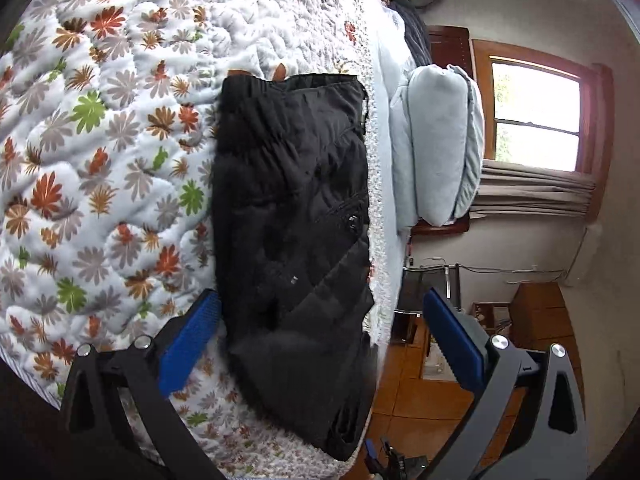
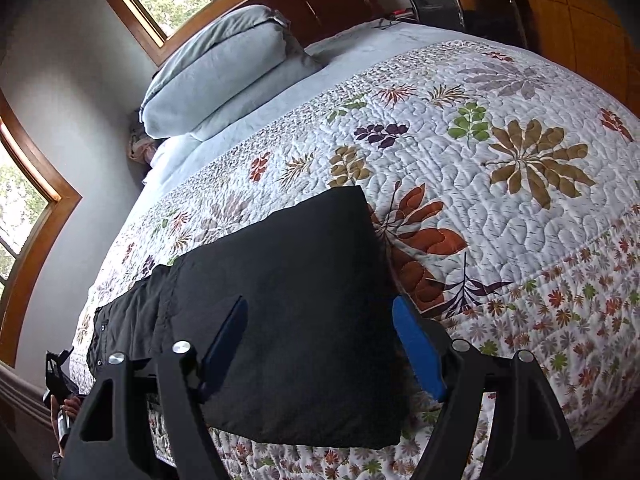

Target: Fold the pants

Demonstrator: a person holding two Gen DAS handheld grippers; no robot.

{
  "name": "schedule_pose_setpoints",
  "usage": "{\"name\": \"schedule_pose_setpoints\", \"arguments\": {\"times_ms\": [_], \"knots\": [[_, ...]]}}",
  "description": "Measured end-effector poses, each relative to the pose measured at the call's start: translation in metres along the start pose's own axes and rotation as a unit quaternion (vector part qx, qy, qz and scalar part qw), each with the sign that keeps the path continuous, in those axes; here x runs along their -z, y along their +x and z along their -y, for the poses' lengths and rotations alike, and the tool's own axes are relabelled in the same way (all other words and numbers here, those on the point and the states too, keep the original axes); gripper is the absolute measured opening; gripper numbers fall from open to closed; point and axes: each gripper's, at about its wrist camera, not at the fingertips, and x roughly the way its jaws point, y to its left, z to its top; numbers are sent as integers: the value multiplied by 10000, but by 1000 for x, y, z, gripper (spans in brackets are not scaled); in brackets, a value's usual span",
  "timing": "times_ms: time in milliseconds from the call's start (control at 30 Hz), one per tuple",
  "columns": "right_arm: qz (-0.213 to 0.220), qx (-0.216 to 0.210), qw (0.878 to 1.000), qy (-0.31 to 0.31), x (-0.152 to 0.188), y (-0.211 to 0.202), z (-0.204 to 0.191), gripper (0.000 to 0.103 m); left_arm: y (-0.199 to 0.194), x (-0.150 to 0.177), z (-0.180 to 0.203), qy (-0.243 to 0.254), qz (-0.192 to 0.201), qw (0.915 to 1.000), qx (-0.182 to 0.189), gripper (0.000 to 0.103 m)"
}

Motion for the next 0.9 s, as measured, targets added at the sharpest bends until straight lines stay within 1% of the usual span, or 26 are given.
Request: {"name": "schedule_pose_setpoints", "arguments": {"times_ms": [33, 167, 233, 300, 333, 400, 533, 600, 667, 733, 800, 900], "knots": [[4, -3, 10000, 1, 0, 0, -1, 76, 2, -2, -3, -29, 20, 10000, -66, 100], [-13, 4, 10000, -51, 0, 1, -3, 76, 8, -6, -8, -186, 31, 9998, -9, 100], [-13, 27, 10000, -66, 0, 2, -3, 76, 9, -8, -6, -218, 36, 9997, 143, 100], [-36, 35, 10000, -13, 0, 5, -1, 76, 12, -10, -2, -195, -32, 9987, 469, 100], [-43, 27, 10000, 6, 0, 6, 0, 76, 14, -10, 0, -176, -36, 9986, 505, 100], [-56, 40, 10000, 48, 0, 9, 2, 76, 19, -11, 1, -163, -60, 9992, 366, 100], [-73, 37, 9999, 120, 0, 10, 6, 76, 29, -15, -1, -303, -67, 9993, 207, 100], [-97, 63, 9997, 209, 0, 9, 10, 77, 29, -13, 5, -206, -82, 9993, 292, 100], [-82, 74, 9995, 288, -1, 8, 14, 79, 34, -11, 14, 72, -184, 9987, 464, 100], [-79, 107, 9993, 359, -2, 7, 18, 79, 39, -10, 13, 186, -233, 9990, 323, 100], [-78, 118, 9991, 395, -3, 6, 21, 79, 45, -9, 15, 188, -168, 9995, 172, 100], [-92, 119, 9991, 391, -2, 6, 23, 80, 51, -9, 19, 285, -179, 9994, 31, 100]]}}
